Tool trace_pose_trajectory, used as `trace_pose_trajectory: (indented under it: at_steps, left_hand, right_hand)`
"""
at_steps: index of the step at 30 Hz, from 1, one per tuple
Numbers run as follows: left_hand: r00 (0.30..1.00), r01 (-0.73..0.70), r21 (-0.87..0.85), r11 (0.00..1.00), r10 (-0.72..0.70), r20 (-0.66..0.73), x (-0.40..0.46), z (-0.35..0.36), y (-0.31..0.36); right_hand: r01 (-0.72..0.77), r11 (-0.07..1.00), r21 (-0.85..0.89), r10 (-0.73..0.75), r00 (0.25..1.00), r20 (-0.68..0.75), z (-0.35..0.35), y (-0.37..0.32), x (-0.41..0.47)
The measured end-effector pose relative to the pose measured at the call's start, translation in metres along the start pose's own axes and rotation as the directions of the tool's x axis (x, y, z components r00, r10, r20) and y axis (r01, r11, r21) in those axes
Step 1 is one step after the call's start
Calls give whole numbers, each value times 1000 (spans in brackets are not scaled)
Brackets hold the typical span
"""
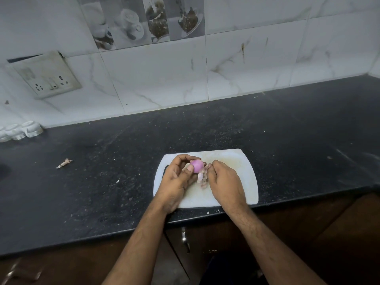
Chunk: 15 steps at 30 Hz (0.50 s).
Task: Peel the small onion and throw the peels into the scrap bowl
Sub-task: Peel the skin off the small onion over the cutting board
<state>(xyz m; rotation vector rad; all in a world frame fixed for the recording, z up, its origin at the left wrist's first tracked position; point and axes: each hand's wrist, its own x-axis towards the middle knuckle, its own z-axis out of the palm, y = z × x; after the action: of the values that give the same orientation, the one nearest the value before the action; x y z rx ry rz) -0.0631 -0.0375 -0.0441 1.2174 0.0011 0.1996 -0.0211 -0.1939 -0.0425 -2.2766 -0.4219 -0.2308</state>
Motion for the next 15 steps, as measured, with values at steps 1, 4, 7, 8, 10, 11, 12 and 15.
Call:
trace_pose_trajectory:
  at_steps: [1,4,7,8,10,11,12,15]
  left_hand:
    - [999,-3,-32,999,2,-37,1,0,0]
    - [993,8,-75,997,-17,-120,3,2,0]
    - [990,30,-62,998,-38,-137,3,4,1]
    - [990,34,-57,998,-41,-137,3,5,1]
    - [990,37,-45,998,-42,-134,2,6,1]
    - [991,38,-35,999,-42,-126,2,6,1]
    - [993,39,-13,999,-40,-111,2,6,1]
    - [998,34,92,995,-30,-53,1,6,0]
  right_hand:
    - [-2,999,-34,2,1000,12,1,-1,0]
    - [4,992,-124,2,999,51,2,-2,0]
    - [-7,999,-38,8,999,42,1,-1,1]
    - [-7,1000,-11,7,999,39,-1,-2,1]
    - [20,999,42,-21,999,29,-1,0,1]
    - [44,996,79,-45,999,11,-1,1,1]
    - [66,990,123,-66,998,-3,-2,2,0]
    - [68,967,245,-67,998,-13,-3,4,-1]
